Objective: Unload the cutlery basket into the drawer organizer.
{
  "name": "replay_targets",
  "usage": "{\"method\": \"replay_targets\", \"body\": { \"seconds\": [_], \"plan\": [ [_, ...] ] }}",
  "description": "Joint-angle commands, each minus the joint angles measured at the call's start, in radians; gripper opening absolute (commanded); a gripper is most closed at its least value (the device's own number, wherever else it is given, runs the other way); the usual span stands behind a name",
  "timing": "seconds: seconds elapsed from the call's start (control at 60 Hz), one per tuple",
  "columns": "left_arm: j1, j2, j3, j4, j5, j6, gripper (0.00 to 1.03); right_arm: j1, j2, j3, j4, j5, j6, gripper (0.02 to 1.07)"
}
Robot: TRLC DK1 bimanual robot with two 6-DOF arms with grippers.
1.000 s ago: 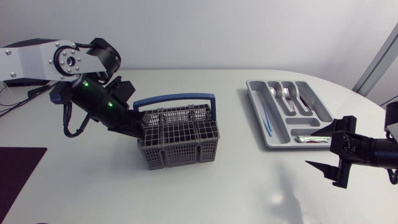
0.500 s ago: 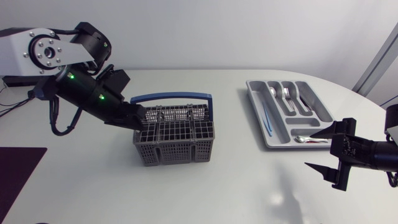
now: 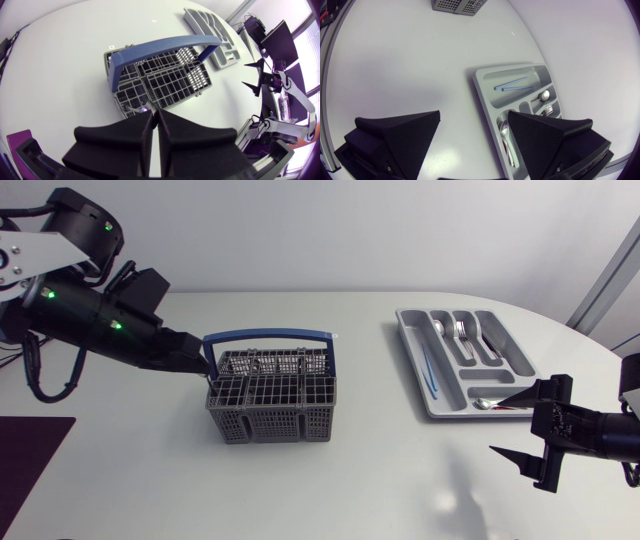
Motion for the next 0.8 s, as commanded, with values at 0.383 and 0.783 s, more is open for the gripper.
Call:
{"method": "replay_targets", "body": {
  "seconds": [0.383,0.783],
  "plan": [
    [0.101,-0.178,0.016,-0.106,0.155,0.163,0.03,0.021,-0.096,-0.044,-0.034,-0.006,0.014,1.00],
    [-0.118,-0.229,0.091,-0.137,0.158,0.353,0.03,0.057,-0.216,-0.023,-0.107,-0.048,0.081,1.00]
  ]
}}
